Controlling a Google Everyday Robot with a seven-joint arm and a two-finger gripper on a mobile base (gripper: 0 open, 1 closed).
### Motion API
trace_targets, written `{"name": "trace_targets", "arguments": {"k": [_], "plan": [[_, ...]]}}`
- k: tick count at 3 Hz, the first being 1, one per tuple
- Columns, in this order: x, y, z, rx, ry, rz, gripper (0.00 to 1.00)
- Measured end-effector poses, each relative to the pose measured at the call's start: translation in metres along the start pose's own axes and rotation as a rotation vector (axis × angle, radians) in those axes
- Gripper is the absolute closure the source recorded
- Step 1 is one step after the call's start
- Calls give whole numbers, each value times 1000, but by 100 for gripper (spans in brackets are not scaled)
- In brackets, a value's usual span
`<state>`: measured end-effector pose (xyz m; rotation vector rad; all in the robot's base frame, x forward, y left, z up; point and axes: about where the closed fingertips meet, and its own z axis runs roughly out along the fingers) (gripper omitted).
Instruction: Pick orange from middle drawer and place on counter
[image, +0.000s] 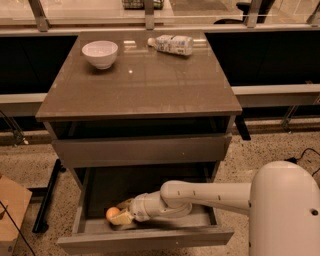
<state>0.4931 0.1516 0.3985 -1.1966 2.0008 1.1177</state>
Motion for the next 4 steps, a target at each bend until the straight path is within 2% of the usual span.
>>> {"name": "trace_targets", "arguments": {"k": [1,2,3,4], "plan": [[-24,7,-25,-4,-69,-20,100],[-53,3,-74,-6,-134,-53,100],[-87,24,-140,-58,-155,-128,100],[-129,56,-214,-76,-165,-243,100]]}}
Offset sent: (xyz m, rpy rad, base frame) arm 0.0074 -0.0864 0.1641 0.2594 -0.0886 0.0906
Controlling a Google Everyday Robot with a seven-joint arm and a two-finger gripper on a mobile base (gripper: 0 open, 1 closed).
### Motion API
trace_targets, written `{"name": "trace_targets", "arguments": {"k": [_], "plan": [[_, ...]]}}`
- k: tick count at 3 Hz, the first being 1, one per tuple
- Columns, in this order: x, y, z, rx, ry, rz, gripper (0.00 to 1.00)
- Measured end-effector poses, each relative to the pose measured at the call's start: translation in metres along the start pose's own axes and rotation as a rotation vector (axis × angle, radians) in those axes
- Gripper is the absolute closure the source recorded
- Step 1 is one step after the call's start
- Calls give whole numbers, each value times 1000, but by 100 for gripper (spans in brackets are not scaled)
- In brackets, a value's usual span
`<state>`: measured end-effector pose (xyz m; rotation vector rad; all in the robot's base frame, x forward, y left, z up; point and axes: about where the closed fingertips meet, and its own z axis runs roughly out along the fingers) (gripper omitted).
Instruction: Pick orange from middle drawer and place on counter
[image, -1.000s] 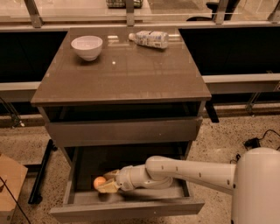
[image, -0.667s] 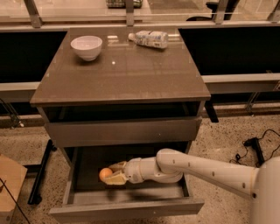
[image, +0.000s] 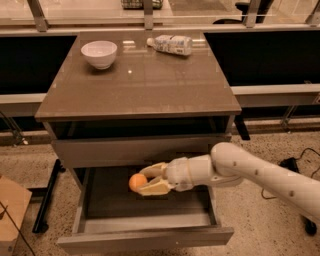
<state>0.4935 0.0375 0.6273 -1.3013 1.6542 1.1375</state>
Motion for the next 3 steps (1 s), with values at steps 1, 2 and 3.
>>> {"name": "trace_targets", "arguments": {"k": [1,2,3], "plan": [[-62,15,-65,31,-1,-114,100],[-124,19,-117,73,16,-212,100],[-191,3,-155,144,74,-293,100]]}}
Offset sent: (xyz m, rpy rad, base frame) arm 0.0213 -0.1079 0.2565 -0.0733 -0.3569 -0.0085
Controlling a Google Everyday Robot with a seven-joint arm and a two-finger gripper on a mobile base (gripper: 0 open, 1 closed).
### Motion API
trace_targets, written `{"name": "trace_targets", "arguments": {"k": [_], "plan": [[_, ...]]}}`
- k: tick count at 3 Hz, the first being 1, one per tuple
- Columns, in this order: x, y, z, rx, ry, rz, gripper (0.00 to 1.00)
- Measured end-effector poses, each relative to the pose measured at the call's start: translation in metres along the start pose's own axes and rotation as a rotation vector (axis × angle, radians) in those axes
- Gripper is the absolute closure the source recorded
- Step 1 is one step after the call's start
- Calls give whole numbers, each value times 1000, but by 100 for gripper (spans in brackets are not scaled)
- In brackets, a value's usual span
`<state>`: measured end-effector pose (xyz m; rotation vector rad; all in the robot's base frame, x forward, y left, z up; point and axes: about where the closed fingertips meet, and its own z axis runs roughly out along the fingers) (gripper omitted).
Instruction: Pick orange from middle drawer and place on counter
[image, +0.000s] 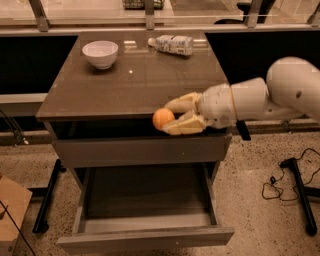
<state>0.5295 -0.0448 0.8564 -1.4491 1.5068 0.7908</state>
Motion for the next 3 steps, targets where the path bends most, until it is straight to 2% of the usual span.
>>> {"name": "trace_targets", "arguments": {"k": [1,2,3], "plan": [[-65,-72,-16,100,107,-84,100],[-79,-123,-3,159,152,-85,100],[-63,-170,24,167,155,-33,100]]}}
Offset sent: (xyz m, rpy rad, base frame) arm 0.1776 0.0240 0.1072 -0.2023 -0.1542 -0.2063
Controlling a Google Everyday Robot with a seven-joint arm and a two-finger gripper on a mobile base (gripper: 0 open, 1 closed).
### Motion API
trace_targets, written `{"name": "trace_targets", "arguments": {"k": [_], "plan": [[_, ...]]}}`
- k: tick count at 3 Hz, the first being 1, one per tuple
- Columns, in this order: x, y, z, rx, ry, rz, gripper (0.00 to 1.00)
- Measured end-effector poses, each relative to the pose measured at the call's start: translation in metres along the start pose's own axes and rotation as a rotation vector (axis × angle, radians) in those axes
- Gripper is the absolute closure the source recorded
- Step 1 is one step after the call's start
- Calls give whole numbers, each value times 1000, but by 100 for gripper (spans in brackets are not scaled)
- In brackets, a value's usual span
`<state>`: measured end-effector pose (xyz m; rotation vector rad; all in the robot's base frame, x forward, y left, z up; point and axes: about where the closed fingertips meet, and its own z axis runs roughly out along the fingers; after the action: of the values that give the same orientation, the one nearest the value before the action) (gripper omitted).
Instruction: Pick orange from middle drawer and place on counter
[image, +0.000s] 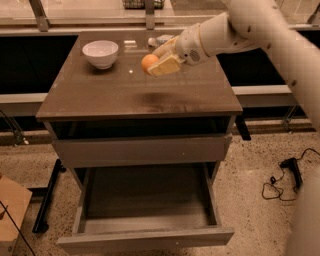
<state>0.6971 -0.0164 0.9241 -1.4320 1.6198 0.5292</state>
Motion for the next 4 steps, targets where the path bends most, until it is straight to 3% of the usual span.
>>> {"name": "trace_targets", "arguments": {"k": [1,2,4], "plan": [[25,-29,39,-15,11,59,100],[51,-48,80,-39,48,119,74],[58,-54,95,-50,67,139,27]]}}
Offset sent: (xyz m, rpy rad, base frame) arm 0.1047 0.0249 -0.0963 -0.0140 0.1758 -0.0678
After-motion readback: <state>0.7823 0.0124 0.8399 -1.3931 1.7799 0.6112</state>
